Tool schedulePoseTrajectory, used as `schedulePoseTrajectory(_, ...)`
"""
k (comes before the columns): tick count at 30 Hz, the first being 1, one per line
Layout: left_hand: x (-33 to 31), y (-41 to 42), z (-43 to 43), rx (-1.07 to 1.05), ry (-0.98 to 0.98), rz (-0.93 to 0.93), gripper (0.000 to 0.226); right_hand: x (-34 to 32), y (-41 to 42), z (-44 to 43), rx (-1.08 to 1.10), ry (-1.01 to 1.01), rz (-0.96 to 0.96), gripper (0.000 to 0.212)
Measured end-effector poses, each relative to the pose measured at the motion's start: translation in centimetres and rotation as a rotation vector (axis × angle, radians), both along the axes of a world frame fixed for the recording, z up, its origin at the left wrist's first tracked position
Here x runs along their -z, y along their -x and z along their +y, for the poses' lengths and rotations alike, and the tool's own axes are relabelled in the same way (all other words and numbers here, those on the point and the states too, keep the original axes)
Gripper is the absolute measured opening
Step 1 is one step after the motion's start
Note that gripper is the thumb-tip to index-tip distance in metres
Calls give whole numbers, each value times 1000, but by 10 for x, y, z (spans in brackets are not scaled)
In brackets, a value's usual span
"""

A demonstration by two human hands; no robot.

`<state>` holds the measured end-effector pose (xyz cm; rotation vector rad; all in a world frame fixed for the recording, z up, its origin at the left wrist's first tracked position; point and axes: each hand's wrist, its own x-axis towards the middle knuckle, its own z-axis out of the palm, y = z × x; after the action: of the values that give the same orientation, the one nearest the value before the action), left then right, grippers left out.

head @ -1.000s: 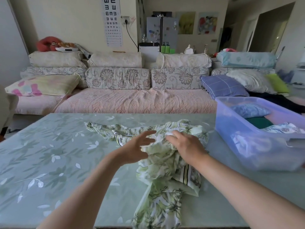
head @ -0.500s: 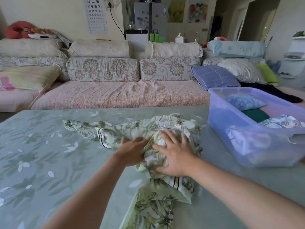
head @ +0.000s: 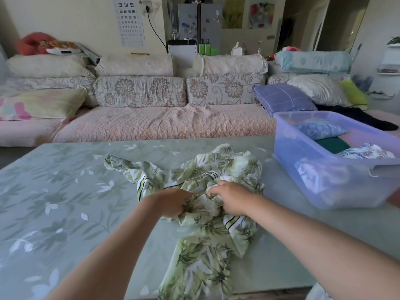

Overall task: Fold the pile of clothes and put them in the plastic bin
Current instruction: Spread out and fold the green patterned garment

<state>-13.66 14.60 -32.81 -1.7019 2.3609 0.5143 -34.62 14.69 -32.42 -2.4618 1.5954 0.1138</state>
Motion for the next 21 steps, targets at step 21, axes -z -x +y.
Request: schedulePoseTrajectory(21,-72,-9,29,-111,644,20,24,-98,-10,7,-76,625,248,41)
